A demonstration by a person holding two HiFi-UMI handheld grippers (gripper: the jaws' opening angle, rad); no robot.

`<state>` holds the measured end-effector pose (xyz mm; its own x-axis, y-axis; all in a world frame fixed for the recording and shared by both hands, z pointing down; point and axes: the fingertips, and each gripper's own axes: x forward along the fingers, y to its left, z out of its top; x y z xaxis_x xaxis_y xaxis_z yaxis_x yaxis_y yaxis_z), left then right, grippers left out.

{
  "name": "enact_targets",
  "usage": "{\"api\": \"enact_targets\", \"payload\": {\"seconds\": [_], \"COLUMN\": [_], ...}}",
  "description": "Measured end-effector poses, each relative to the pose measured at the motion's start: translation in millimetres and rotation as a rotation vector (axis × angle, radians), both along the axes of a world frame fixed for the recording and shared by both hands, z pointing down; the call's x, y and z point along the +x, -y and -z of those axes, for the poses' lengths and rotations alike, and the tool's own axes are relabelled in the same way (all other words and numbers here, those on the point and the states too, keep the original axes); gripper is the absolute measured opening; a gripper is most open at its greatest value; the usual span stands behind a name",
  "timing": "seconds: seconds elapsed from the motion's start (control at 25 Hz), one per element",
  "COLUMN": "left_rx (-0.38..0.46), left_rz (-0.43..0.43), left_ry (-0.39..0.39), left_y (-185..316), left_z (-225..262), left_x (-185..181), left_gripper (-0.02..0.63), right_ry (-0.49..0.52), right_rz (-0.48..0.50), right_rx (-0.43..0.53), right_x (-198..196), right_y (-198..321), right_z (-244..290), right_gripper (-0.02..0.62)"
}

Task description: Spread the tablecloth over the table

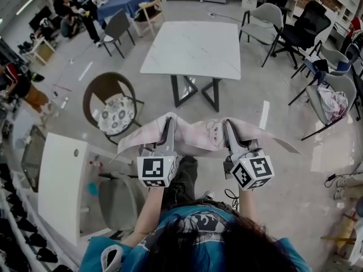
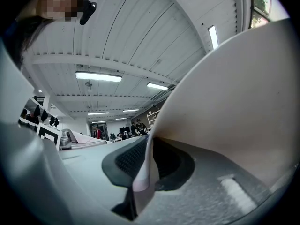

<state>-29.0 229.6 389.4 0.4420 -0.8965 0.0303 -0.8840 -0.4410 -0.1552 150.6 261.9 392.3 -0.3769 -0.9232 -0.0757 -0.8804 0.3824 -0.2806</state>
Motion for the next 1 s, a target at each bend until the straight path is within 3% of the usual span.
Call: {"api": "enact_targets", "payload": {"seconds": [0.32,0.6,1.0], "left_rx": [0.008,0.053,0.179], "left_rz": [0.010,-0.020,-0.056], "left_ry": [-0.023,-0.032,-0.028], "left_y": [59.2,144.4,263.1], "left_z": [4.3,33.1,97.5], "left_x": [-21.0,-44.0,-97.9], "left_gripper": [0.075,0.075,0.074], "right_ry": [-0.026,-0.059,-0.141], "right_rz": [0.029,0.029,0.059], "right_rx": [0.004,0.030,0.134], "right_x": [-23.3,-47.9,-107.7], "right_y": [59.3,139.6,250.3], "right_z": [5.7,36.6,101.3], "right_gripper": [0.049,0.051,0.051]}}
